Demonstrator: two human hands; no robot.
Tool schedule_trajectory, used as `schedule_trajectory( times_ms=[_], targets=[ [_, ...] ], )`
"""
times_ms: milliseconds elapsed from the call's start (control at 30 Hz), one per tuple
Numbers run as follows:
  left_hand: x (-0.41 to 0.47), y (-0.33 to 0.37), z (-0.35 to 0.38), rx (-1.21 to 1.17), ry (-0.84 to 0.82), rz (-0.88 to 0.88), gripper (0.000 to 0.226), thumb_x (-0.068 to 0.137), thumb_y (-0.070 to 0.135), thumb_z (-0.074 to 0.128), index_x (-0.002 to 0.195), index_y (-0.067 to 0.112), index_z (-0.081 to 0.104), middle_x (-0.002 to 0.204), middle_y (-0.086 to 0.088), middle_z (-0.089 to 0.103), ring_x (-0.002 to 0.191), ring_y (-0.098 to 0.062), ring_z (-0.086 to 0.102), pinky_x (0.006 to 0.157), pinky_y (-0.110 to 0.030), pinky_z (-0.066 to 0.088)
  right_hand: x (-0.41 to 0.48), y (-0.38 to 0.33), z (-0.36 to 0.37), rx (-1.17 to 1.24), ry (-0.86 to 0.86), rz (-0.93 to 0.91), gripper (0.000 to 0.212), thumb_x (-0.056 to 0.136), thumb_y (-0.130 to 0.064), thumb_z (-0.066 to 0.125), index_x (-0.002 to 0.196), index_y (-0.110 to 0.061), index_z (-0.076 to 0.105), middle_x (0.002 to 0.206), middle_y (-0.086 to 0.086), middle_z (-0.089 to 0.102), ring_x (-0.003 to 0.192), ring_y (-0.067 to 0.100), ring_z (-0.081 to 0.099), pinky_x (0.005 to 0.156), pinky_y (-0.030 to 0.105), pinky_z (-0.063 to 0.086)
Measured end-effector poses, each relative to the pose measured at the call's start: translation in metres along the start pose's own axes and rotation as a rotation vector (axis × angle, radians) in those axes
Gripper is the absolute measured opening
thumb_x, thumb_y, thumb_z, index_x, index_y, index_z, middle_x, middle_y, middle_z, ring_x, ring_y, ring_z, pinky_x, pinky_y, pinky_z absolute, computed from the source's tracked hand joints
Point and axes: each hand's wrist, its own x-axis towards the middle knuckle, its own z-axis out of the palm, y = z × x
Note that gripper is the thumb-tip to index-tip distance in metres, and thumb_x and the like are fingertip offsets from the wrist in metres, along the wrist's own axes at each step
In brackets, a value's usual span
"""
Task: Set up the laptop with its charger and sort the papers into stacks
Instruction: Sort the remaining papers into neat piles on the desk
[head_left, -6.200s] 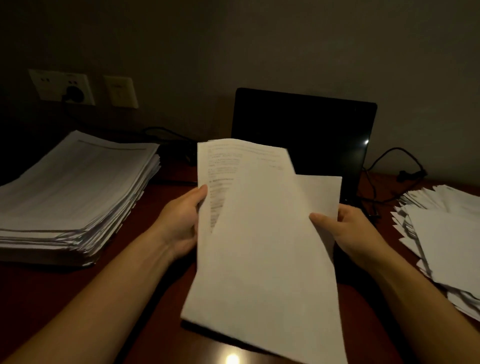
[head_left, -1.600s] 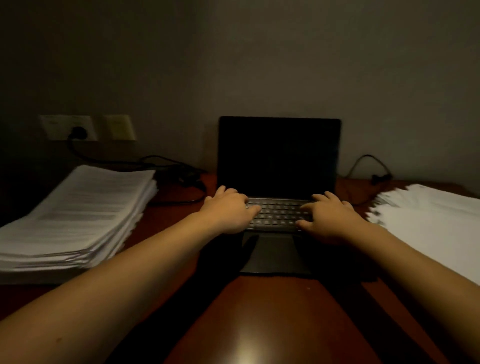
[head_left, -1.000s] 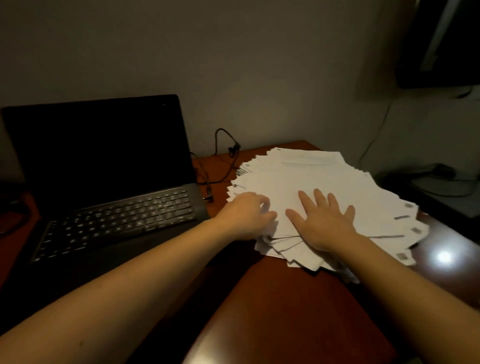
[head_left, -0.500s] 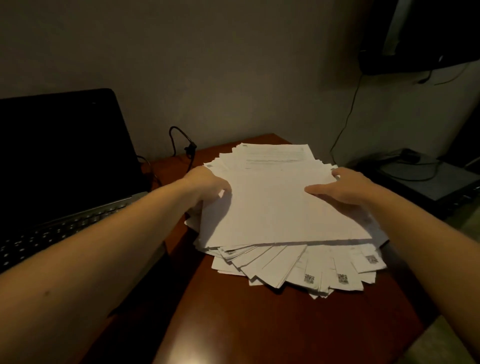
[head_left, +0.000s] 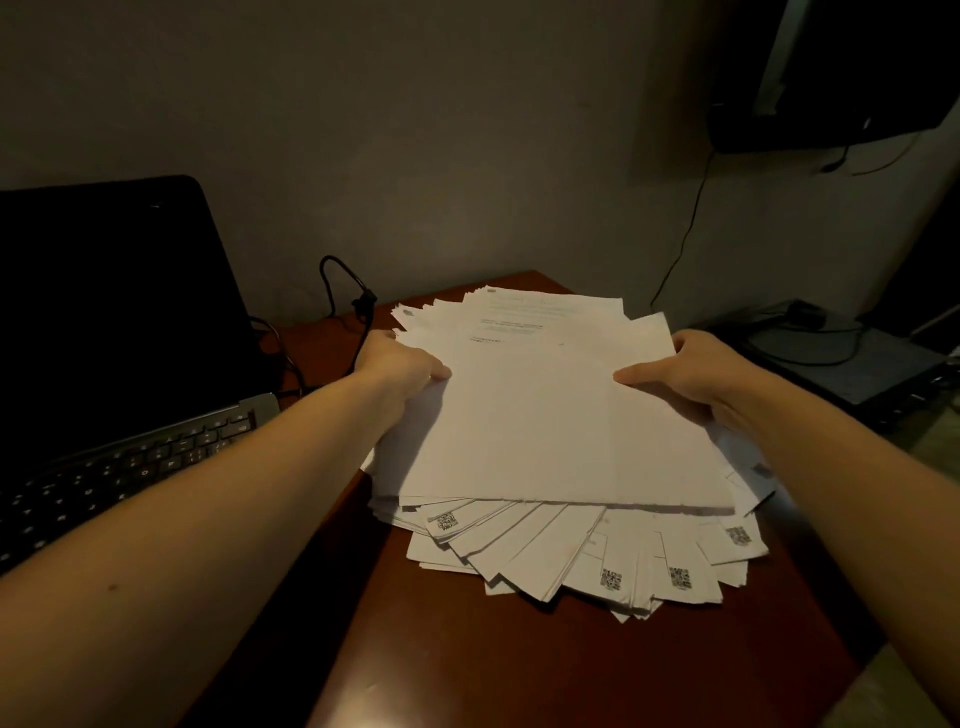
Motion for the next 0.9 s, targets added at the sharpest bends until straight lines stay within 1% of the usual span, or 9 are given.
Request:
schedule_trajectory(
  times_ms=[200,300,367,433,500,600,667,733,900],
  targets=[
    [-0.001,-0.003,-0.006,0.107,-0.027,-0.089,0.054,0.079,0.016,0.085,0.124,0.001,0.059,0.127,-0.014,0.060,0.110,-0.031,0.056,0.079,-0.037,0.049,0.003,0.003,-0.004,-0.091,0.021,0.036,0.032,0.085,-0.020,0.078,0.106,-0.009,0.056,0.093,0.005,0.058,0.074,0.020,0.054,0.052,0.024,0.039],
    [-0.008,-0.006,-0.012,0.128,-0.084,-0.085,0.063,0.078,0.016,0.086,0.132,0.003,0.055,0.134,-0.013,0.054,0.121,-0.033,0.051,0.087,-0.042,0.048,0.002,0.002,-0.008,-0.227,0.001,0.084,0.032,0.082,-0.027,0.080,0.098,-0.007,0.062,0.092,0.010,0.062,0.077,0.023,0.057,0.056,0.027,0.042],
    [-0.014,-0.009,-0.019,0.169,-0.135,-0.087,0.068,0.079,0.019,0.086,0.137,0.005,0.053,0.143,-0.013,0.049,0.131,-0.037,0.047,0.095,-0.044,0.046,-0.001,0.002,-0.013,-0.269,-0.065,0.132,0.032,0.081,-0.032,0.081,0.097,-0.009,0.064,0.097,0.013,0.067,0.087,0.029,0.063,0.074,0.035,0.053],
    [-0.021,-0.012,-0.027,0.242,-0.193,-0.117,0.058,0.080,0.025,0.084,0.127,0.004,0.057,0.136,-0.014,0.053,0.126,-0.037,0.052,0.098,-0.043,0.046,-0.009,0.002,-0.017,-0.297,-0.114,0.188,0.036,0.080,-0.036,0.081,0.100,-0.011,0.065,0.102,0.014,0.069,0.094,0.034,0.066,0.092,0.046,0.053],
    [-0.030,-0.016,-0.035,0.302,-0.274,-0.203,0.054,0.082,0.032,0.082,0.121,0.002,0.060,0.118,-0.014,0.063,0.106,-0.035,0.065,0.092,-0.045,0.054,-0.016,0.003,-0.017,-0.292,-0.088,0.169,0.034,0.082,-0.036,0.079,0.098,-0.009,0.064,0.099,0.014,0.069,0.090,0.033,0.066,0.084,0.044,0.055],
    [-0.038,-0.017,-0.044,0.312,-0.423,-0.265,0.056,0.074,0.036,0.086,0.115,0.005,0.064,0.102,-0.013,0.071,0.086,-0.031,0.072,0.066,-0.039,0.059,-0.023,0.008,-0.015,-0.282,0.043,0.049,0.031,0.089,-0.035,0.071,0.086,-0.006,0.060,0.087,0.012,0.065,0.073,0.024,0.061,0.058,0.029,0.043],
    [-0.039,-0.017,-0.051,0.277,-0.484,-0.259,0.074,0.056,0.032,0.094,0.119,0.007,0.065,0.110,-0.013,0.074,0.098,-0.033,0.072,0.075,-0.041,0.061,-0.027,0.013,-0.014,-0.299,0.106,-0.023,0.033,0.092,-0.035,0.069,0.084,-0.005,0.059,0.082,0.011,0.063,0.068,0.021,0.056,0.055,0.029,0.039],
    [-0.040,-0.013,-0.055,0.259,-0.477,-0.227,0.076,0.058,0.027,0.094,0.124,0.007,0.062,0.117,-0.015,0.072,0.107,-0.035,0.070,0.089,-0.045,0.059,-0.028,0.018,-0.015,-0.281,0.159,-0.062,0.028,0.092,-0.030,0.068,0.088,-0.003,0.061,0.081,0.011,0.061,0.068,0.020,0.054,0.055,0.029,0.038],
    [-0.037,-0.003,-0.052,0.213,-0.312,-0.100,0.050,0.083,0.030,0.081,0.120,0.004,0.060,0.116,-0.011,0.066,0.101,-0.029,0.066,0.077,-0.040,0.055,-0.024,0.016,-0.018,-0.188,0.235,-0.126,0.013,0.091,-0.011,0.066,0.088,0.002,0.065,0.075,0.013,0.061,0.067,0.022,0.056,0.056,0.028,0.041]
  ],
)
